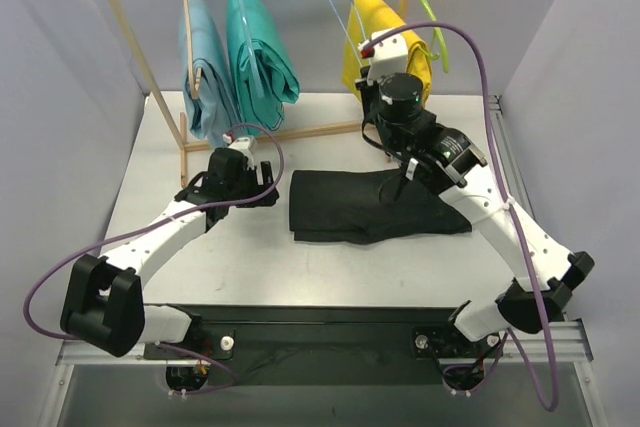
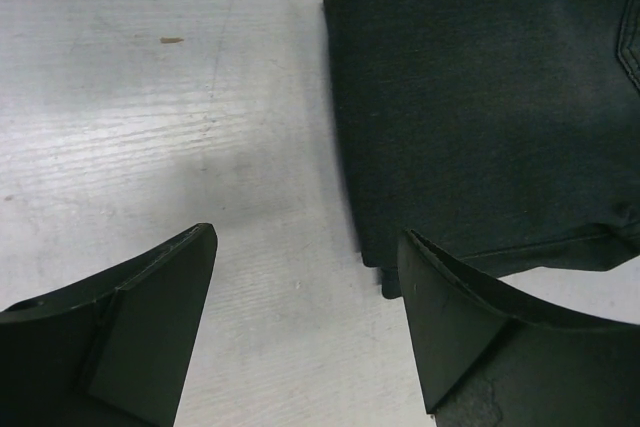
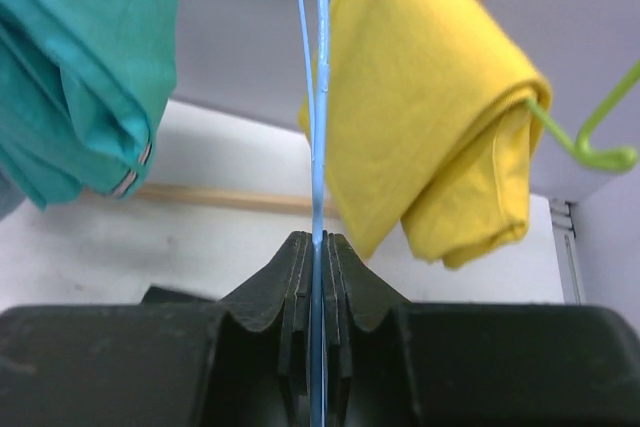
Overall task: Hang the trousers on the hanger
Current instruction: Pick up the hanger from the clothesline, then place the trousers on the hanger.
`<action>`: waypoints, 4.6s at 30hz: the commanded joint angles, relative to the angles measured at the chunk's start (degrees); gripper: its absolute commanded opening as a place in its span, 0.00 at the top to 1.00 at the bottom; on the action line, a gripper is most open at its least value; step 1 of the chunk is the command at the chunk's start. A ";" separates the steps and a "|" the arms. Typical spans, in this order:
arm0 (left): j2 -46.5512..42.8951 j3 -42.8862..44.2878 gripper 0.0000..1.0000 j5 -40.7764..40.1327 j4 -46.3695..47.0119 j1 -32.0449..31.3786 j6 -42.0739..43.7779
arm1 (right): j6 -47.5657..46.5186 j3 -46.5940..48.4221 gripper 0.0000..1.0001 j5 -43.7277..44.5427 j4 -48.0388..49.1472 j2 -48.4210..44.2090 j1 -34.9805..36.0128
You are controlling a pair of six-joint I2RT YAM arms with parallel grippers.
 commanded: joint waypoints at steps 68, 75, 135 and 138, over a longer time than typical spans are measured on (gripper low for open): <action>31.45 42.27 1.00 34.40 -1.73 -6.25 -10.24 | 31.80 -41.24 1.00 -5.79 1.24 -12.81 -2.35; 37.25 46.33 1.00 37.30 -2.70 -9.25 -10.06 | 30.13 -41.50 1.00 -4.47 1.42 -13.77 -3.67; 31.46 22.16 0.35 27.81 29.72 -15.14 -32.19 | 30.65 -63.12 1.00 -21.87 1.60 -21.69 -5.08; 33.39 24.17 0.33 27.11 31.66 -16.10 -34.14 | 30.65 -63.30 1.00 -22.14 1.68 -21.60 -4.81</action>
